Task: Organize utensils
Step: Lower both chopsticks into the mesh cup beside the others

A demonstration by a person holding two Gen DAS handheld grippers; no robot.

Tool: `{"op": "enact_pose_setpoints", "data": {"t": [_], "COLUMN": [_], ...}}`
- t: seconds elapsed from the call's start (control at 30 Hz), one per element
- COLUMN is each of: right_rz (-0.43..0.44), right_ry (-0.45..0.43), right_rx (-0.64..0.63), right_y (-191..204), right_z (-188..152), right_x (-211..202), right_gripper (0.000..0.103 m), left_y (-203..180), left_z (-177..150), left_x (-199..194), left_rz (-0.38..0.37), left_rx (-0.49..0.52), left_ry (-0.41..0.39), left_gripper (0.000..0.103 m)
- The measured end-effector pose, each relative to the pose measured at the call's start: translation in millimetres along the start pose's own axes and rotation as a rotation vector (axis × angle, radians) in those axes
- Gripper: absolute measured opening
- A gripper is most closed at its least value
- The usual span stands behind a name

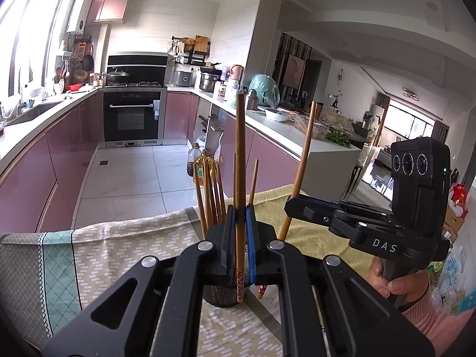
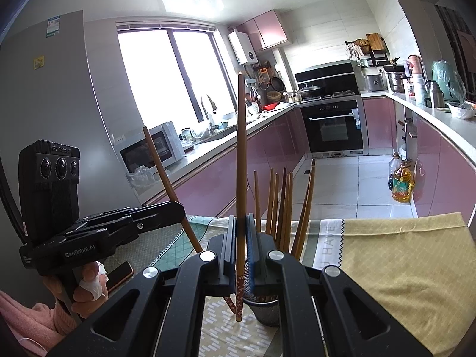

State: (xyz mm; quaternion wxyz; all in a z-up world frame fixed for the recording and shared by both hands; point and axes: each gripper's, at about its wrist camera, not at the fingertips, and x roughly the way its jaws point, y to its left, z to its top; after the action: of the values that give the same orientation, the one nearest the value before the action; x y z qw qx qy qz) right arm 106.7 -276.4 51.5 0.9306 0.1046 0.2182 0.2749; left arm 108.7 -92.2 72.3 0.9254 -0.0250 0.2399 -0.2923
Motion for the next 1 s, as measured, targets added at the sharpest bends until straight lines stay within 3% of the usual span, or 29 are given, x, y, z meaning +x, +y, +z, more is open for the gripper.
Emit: {"op": "enact_pose_setpoints", "data": {"t": [1.0], "right_rz": [-0.019], "right_ry": [-0.007], "right_rx": [0.012], "right_y": [-7], "right_z": [9], "right_x": [11], "right_gripper": [0.005], "left_y": [1], "left_z": [9], "left_x": [4], "left_rz": [0.029], "left_rx": [-0.001], "left_ry": [-0.008], "left_gripper": [0.008]}}
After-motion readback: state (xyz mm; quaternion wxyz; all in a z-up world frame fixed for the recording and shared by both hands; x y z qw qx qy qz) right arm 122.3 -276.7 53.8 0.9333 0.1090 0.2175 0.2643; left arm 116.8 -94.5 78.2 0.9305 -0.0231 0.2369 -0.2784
